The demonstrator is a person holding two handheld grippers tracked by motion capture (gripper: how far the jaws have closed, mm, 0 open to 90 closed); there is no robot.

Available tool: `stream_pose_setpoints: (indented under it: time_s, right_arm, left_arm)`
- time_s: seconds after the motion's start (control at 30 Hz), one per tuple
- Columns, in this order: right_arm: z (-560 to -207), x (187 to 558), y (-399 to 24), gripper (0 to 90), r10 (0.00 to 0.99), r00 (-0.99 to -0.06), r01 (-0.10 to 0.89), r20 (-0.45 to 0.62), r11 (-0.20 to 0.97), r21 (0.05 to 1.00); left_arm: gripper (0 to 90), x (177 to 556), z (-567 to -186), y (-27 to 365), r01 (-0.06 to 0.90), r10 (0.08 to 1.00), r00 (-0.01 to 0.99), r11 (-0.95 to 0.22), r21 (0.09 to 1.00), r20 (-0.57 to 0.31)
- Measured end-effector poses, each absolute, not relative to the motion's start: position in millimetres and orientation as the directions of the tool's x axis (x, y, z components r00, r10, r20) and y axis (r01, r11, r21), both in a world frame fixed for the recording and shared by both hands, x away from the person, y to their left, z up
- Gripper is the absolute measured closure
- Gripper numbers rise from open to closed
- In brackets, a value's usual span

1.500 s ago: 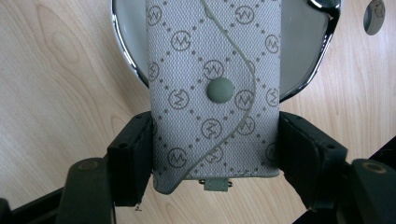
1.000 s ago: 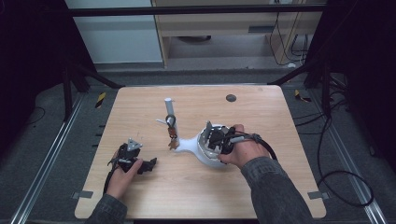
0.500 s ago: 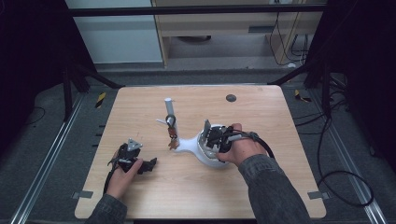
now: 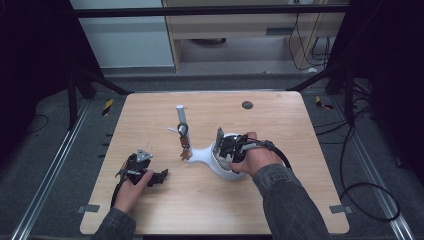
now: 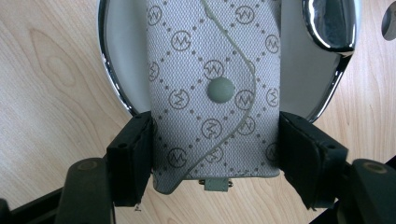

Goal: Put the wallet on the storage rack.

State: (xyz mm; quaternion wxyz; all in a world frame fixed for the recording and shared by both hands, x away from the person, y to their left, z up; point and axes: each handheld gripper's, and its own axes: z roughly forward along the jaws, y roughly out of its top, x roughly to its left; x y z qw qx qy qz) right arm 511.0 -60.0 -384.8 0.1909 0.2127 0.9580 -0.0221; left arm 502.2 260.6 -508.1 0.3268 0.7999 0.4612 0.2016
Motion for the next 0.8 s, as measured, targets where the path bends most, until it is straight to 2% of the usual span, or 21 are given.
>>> stream_pose_setpoints:
  time_s: [0.47,0.53,0.57,0.8]
  right_arm:
    - [-386,516,-56,30.6,0.396,-0.838,0.413,-0.375,0.91,0.038]
    - [-386,516,-56,28.3,0.411,-0.832,0.418,-0.373,0.906,0.066]
    - [-384,516,-57,24.1,0.424,-0.823,0.421,-0.378,0.902,0.094]
    - [-376,513,-61,23.8,0.452,-0.811,0.437,-0.371,0.89,0.128]
  left_arm:
    - [0.0,502,-508,260,0.605,0.869,0.494,-0.359,0.711,0.019]
    - [0.0,502,-508,260,0.605,0.869,0.494,-0.359,0.711,0.018]
    - [0.0,502,-508,260,0.604,0.869,0.495,-0.359,0.711,0.018]
    - [0.0,502,-508,260,0.604,0.869,0.495,-0.36,0.711,0.019]
